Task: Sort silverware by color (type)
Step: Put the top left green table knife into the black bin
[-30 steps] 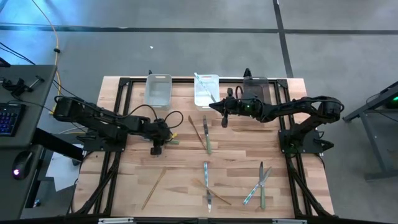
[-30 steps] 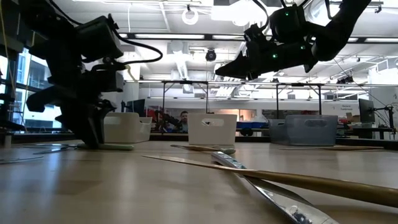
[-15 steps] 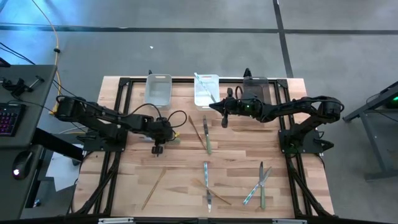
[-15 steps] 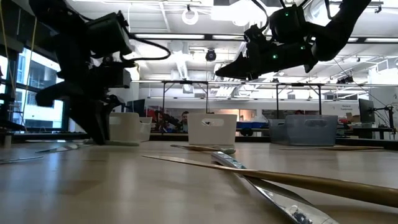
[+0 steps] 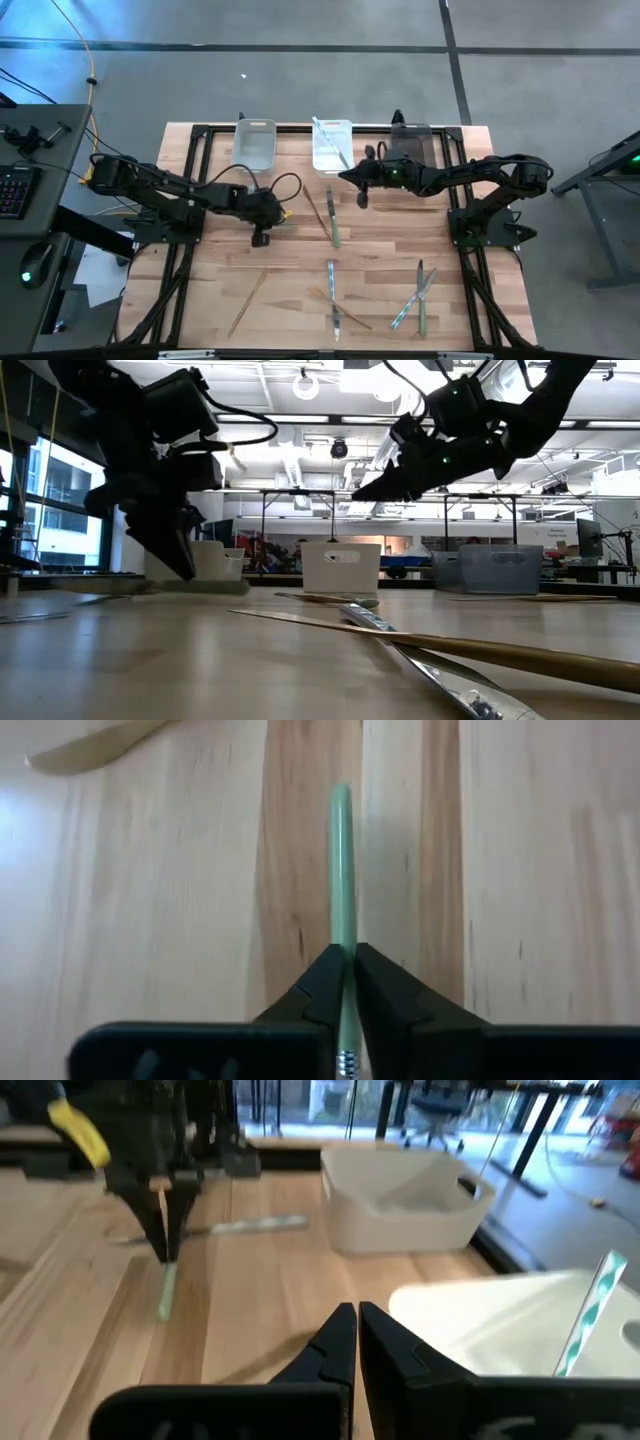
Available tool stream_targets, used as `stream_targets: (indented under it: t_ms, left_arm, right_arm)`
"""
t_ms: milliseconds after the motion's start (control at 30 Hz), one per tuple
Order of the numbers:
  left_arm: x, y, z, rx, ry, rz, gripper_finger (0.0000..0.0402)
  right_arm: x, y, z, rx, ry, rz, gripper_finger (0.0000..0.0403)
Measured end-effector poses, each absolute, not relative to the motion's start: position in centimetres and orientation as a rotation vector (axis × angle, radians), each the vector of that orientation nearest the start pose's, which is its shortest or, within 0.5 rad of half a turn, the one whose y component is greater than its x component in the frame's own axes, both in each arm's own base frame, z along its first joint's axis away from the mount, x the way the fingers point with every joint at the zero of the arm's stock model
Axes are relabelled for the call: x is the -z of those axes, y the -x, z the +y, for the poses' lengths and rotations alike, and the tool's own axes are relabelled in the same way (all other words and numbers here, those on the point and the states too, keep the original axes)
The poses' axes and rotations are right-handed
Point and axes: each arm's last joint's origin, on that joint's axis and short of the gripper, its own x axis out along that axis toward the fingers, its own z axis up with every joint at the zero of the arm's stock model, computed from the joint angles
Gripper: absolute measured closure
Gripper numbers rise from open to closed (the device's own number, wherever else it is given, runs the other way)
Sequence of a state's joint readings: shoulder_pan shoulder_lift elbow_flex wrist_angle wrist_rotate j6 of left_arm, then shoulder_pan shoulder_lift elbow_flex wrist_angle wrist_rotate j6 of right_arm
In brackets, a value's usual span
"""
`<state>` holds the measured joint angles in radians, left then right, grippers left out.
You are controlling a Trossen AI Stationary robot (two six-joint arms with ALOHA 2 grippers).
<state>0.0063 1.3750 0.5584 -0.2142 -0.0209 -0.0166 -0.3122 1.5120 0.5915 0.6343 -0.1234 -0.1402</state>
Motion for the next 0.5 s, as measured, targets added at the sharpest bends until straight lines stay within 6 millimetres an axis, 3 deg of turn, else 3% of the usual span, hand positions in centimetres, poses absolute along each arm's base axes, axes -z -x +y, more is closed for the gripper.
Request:
stream_targets:
  t_ms: [333,500]
  left_arm:
    - [-13.63,-22.81,0.32,-0.061,0.072,0.985,0.0400]
    - [-13.57,-22.72,0.04,-0.056,0.081,0.996,0.0368]
  right_arm:
    - [-17.66,-27.91,-8.47,0.155,0.084,0.342,0.0392]
    - [-17.71,-27.93,-8.48,0.156,0.086,0.337,0.0383]
